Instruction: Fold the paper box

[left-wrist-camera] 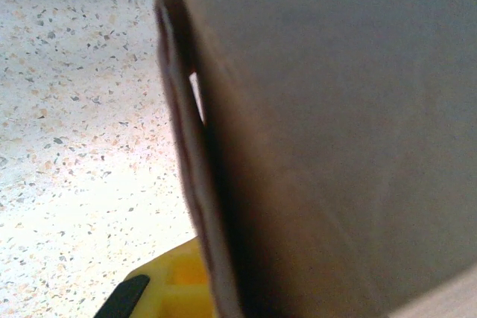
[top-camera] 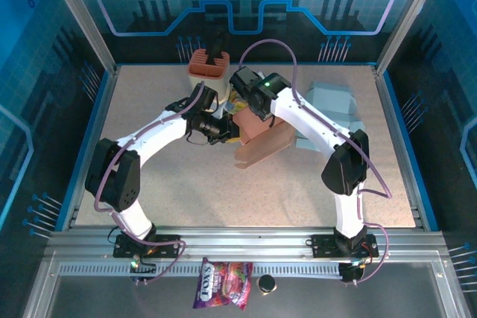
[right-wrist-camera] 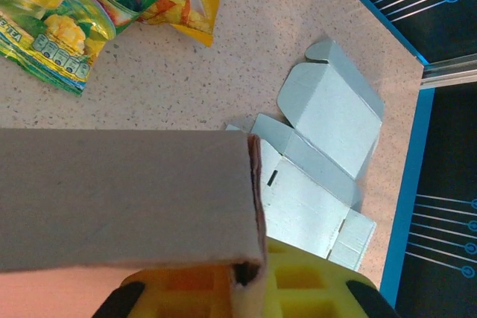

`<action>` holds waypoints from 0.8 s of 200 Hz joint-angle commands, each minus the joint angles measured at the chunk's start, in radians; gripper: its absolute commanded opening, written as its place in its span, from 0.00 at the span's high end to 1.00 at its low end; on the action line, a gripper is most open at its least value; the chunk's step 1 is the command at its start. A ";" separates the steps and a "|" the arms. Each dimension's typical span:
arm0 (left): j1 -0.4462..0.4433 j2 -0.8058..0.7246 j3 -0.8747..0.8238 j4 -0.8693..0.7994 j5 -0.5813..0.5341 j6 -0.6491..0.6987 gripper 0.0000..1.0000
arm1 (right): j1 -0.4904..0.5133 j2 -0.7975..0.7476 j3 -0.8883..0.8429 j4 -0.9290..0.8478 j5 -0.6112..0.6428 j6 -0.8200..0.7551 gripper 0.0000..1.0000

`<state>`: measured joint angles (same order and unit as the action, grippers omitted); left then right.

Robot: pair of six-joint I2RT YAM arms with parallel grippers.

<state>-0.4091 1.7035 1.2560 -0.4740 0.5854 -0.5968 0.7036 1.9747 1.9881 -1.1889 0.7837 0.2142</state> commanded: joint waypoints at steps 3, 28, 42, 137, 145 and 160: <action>-0.002 0.016 0.005 -0.024 -0.014 -0.007 1.00 | -0.015 -0.033 -0.029 -0.023 0.008 0.027 1.00; -0.003 0.016 -0.039 0.017 -0.054 -0.034 1.00 | -0.001 -0.048 -0.105 -0.007 0.001 0.098 1.00; -0.004 0.015 -0.087 0.065 -0.079 -0.054 1.00 | 0.004 -0.077 -0.184 0.034 -0.007 0.148 1.00; -0.050 0.073 -0.372 0.394 -0.214 -0.167 0.91 | 0.054 -0.133 -0.469 0.179 -0.083 0.342 1.00; -0.054 0.074 -0.381 0.404 -0.232 -0.171 0.91 | 0.054 -0.135 -0.478 0.182 -0.085 0.346 1.00; -0.056 0.075 -0.393 0.419 -0.250 -0.176 0.92 | 0.054 -0.137 -0.488 0.187 -0.090 0.347 1.00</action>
<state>-0.4629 1.7542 0.9058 -0.0902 0.4728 -0.7250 0.7578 1.8828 1.5223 -0.9726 0.6807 0.5114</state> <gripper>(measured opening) 0.086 0.095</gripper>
